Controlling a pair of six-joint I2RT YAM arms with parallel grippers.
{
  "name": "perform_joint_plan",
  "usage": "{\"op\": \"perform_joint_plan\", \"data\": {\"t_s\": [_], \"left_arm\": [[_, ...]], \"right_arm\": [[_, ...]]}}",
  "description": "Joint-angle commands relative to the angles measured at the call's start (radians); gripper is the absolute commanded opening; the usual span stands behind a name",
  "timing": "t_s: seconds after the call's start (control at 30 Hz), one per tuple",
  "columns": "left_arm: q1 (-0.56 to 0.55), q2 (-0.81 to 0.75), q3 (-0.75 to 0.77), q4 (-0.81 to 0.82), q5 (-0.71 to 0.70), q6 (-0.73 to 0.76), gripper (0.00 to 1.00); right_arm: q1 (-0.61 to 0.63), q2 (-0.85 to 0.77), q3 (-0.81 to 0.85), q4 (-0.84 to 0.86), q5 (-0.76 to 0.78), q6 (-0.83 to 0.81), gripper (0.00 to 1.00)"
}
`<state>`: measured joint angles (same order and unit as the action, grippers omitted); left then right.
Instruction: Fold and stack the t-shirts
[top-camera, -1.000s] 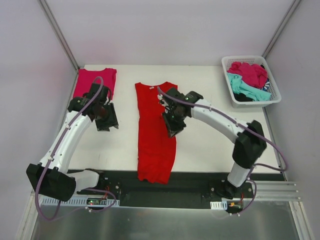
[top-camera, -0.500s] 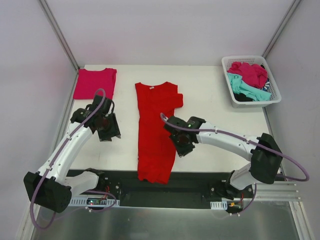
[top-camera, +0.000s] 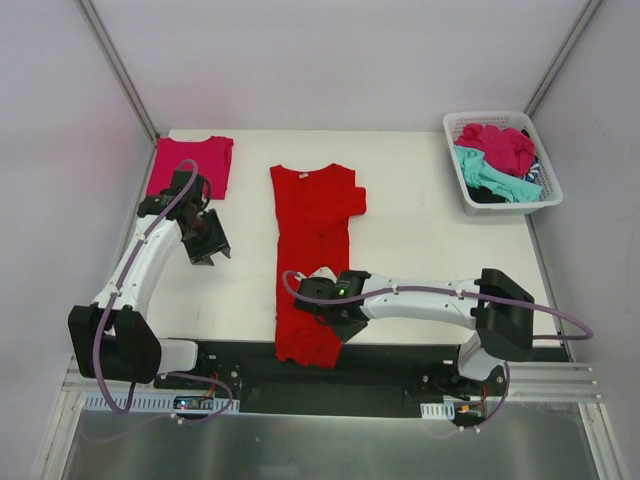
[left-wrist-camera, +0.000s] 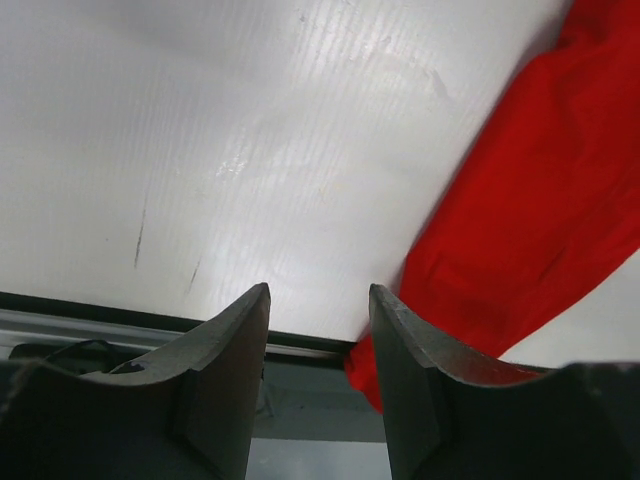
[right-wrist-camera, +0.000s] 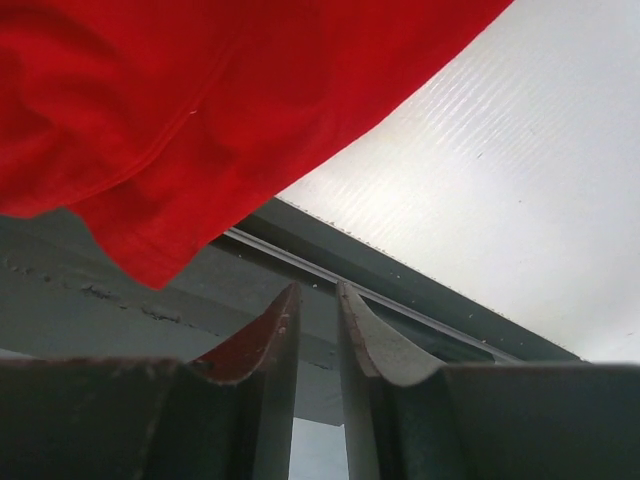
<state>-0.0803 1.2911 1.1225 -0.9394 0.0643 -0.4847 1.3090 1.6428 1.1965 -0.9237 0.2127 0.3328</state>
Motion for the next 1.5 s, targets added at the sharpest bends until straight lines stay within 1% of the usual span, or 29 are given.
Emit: {"op": "perform_joint_plan", "data": {"t_s": [0.0, 0.07, 0.17, 0.2, 0.27, 0.3, 0.33, 0.37, 0.43, 0.5, 0.67, 0.83, 1.03, 1.17, 1.33, 1.4, 1.47], "left_arm": [[0.001, -0.013, -0.024, 0.020, 0.115, 0.018, 0.44], [-0.012, -0.055, -0.064, 0.027, 0.137, 0.017, 0.44], [-0.016, -0.095, -0.086, 0.027, 0.069, 0.040, 0.44], [-0.015, -0.098, -0.082, 0.027, 0.068, 0.064, 0.44], [-0.024, -0.096, -0.073, 0.030, 0.115, 0.087, 0.44], [-0.041, -0.098, -0.073, 0.033, 0.126, 0.103, 0.44], [-0.102, -0.107, -0.079, 0.030, 0.112, 0.101, 0.44], [-0.127, -0.110, -0.087, 0.030, 0.108, 0.097, 0.44], [-0.173, -0.119, -0.124, 0.031, 0.147, 0.061, 0.44], [-0.206, -0.130, -0.148, 0.042, 0.173, 0.016, 0.44], [-0.324, -0.162, -0.208, 0.068, 0.190, -0.061, 0.45], [-0.369, -0.208, -0.288, 0.135, 0.229, -0.150, 0.45], [-0.449, -0.214, -0.352, 0.204, 0.249, -0.233, 0.45], [-0.473, -0.223, -0.411, 0.289, 0.276, -0.302, 0.45], [-0.478, -0.242, -0.469, 0.385, 0.319, -0.382, 0.45], [-0.480, -0.242, -0.496, 0.457, 0.368, -0.419, 0.45], [-0.486, -0.242, -0.524, 0.484, 0.373, -0.445, 0.44]], "right_arm": [[0.003, -0.001, 0.003, -0.020, 0.070, 0.055, 0.24], [0.001, -0.011, 0.005, -0.017, 0.089, 0.055, 0.24], [0.004, -0.018, 0.021, -0.029, 0.125, 0.040, 0.24], [0.006, -0.020, 0.025, -0.032, 0.132, 0.037, 0.23], [0.003, -0.024, 0.015, -0.044, 0.149, 0.028, 0.23], [-0.005, -0.029, 0.011, -0.052, 0.152, 0.032, 0.23], [-0.036, -0.035, 0.003, -0.058, 0.143, 0.037, 0.24], [-0.053, -0.046, -0.029, -0.049, 0.119, 0.043, 0.23], [-0.092, -0.090, -0.061, -0.003, 0.090, 0.057, 0.23], [-0.099, -0.103, -0.066, 0.013, 0.067, 0.069, 0.23], [-0.083, -0.043, -0.041, 0.032, 0.044, 0.087, 0.22], [-0.083, -0.005, -0.049, 0.120, -0.005, 0.118, 0.19], [-0.082, 0.017, -0.064, 0.241, -0.052, 0.198, 0.19], [-0.079, 0.023, -0.103, 0.327, -0.050, 0.250, 0.19], [-0.080, 0.020, -0.143, 0.355, -0.029, 0.290, 0.19], [-0.085, 0.002, -0.164, 0.368, -0.030, 0.299, 0.19], [-0.088, -0.012, -0.193, 0.391, -0.039, 0.304, 0.19]]}}
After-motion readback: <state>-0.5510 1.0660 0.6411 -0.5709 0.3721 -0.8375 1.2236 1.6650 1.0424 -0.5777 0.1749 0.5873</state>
